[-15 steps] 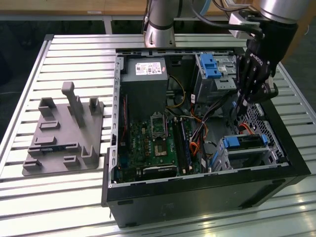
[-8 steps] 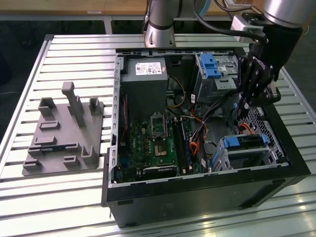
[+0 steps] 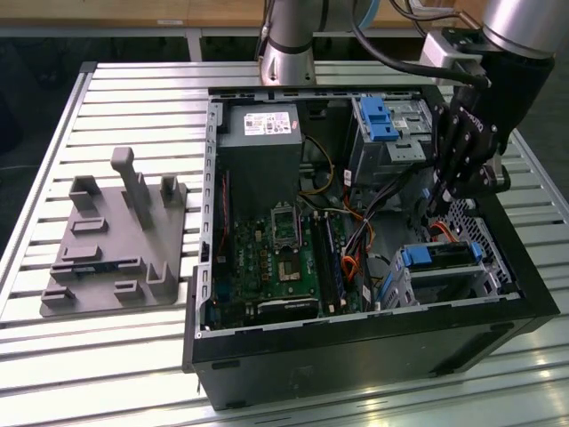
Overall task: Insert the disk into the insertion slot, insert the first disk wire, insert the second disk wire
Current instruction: 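Insert the second disk wire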
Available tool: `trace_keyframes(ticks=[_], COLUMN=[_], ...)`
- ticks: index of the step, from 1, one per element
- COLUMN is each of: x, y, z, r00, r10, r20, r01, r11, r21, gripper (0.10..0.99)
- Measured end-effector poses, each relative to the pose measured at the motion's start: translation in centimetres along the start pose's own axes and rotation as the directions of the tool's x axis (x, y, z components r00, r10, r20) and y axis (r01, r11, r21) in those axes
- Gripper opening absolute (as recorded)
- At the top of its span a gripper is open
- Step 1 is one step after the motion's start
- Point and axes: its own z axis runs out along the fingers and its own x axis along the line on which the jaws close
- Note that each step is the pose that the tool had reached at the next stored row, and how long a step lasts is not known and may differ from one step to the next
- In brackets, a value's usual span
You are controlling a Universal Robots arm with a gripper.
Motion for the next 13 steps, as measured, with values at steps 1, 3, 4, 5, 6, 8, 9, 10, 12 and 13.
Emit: trace_keyframes(ticks=[1,3,4,5,6,8,9,10,12,13], x=[0.07,0.43,0.72,1.01,1.3,1.74,1.88,2.0,2.21,2.32], y=[0.0,0.0,0.0,0.0,0.0,0.0,0.0,0.0,0.0,0.0], z=[0.01,0.0,-0.01,-0.01,-0.02,0.02,0.03,0.04,0.06,0.05], r00=[0.9999,0.9998,0.9998,0.9998,0.9998,0.9997,0.9996,0.9993,0.9981,0.9974], r10=[-0.001,-0.001,-0.001,-0.001,-0.001,-0.001,-0.001,-0.002,-0.003,-0.003], r20=[0.0125,0.0207,0.0207,0.0209,0.0206,0.0228,0.0287,0.0383,0.0617,0.0722], r01=[0.001,0.001,0.001,0.001,0.001,0.001,0.001,0.002,0.003,0.003], r11=[1.0,1.0,1.0,1.0,1.0,1.0,1.0,1.0,1.0,1.0], r21=[0.0,0.0,0.0,0.0,0.0,0.0,0.0,0.0,0.001,0.001], gripper=[0.145,0.145,0.145,0.145,0.145,0.145,0.145,0.145,0.145,0.145])
